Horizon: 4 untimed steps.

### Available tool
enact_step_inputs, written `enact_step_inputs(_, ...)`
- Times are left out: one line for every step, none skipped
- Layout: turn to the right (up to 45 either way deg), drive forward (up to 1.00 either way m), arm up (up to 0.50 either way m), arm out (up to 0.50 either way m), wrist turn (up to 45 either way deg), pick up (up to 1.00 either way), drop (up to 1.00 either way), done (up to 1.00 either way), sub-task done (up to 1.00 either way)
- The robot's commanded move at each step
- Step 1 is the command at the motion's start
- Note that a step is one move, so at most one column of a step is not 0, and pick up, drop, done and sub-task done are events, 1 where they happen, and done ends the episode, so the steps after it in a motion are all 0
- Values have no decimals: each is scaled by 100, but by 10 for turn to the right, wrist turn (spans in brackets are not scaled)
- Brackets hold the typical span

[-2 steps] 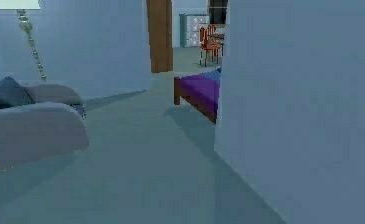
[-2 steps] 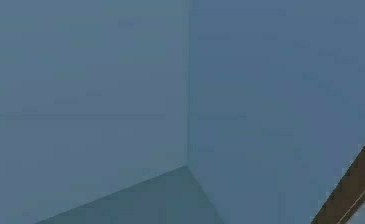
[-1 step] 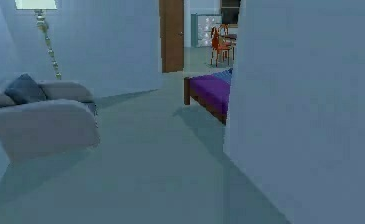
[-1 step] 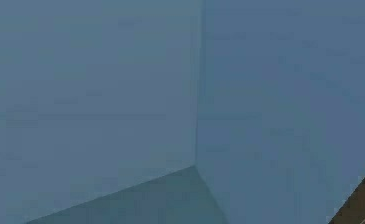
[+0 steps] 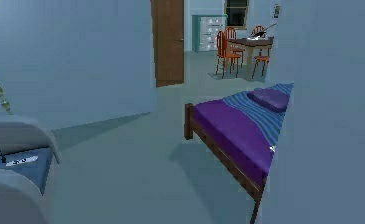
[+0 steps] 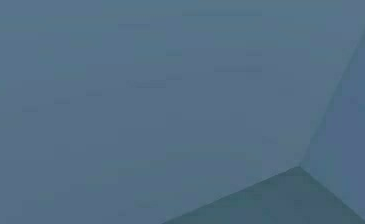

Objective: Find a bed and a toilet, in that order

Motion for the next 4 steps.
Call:
enact_step_inputs(0, 40, 0, 0, 0, 0, 0, 0, 0)
enact_step_inputs(390, 0, 0, 0, 0, 0, 0, 0, 0)
enact_step_inputs(0, 0, 0, 0, 0, 0, 0, 0, 100)
enact_step_inputs(-450, 0, 0, 0, 0, 0, 0, 0, 0)
